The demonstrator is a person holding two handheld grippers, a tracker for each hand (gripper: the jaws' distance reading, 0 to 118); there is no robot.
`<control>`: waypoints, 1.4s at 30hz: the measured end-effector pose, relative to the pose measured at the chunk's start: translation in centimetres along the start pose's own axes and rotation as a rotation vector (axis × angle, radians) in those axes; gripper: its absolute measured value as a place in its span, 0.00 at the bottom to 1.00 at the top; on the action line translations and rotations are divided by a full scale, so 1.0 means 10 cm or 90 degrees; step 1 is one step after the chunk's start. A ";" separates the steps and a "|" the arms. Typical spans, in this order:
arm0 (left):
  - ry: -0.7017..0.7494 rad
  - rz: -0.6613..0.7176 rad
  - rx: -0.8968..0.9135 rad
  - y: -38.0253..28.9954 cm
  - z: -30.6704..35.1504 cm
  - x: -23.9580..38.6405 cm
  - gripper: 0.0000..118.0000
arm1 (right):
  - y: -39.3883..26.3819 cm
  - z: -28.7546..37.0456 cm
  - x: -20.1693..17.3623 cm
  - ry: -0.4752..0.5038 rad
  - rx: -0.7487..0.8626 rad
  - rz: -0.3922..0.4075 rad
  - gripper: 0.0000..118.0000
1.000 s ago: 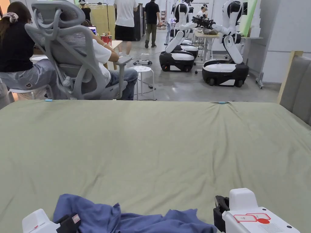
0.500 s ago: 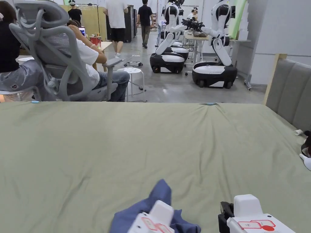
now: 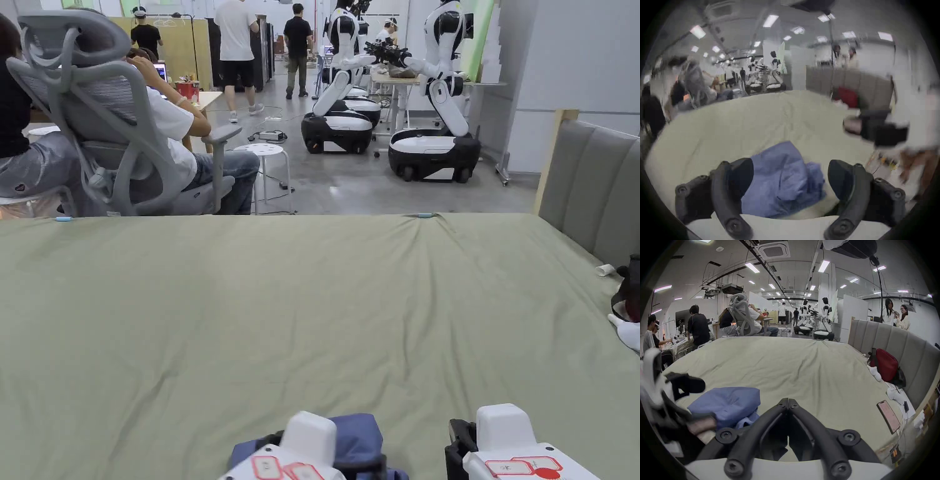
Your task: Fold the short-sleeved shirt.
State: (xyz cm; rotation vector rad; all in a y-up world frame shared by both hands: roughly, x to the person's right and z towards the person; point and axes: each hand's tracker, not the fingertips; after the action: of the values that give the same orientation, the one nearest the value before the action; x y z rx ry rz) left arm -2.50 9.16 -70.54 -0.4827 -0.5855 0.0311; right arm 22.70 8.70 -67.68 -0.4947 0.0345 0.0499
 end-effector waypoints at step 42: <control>0.090 0.389 -0.052 -0.70 0.17 -1.39 0.77 | -0.46 -0.81 -0.57 0.089 -0.147 -0.011 0.00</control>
State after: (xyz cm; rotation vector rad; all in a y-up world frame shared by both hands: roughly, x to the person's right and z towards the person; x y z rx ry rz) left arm -15.75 1.43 -73.51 -0.7233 -0.2841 0.5526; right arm 17.13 0.53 -72.39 -0.7289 0.1625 0.0016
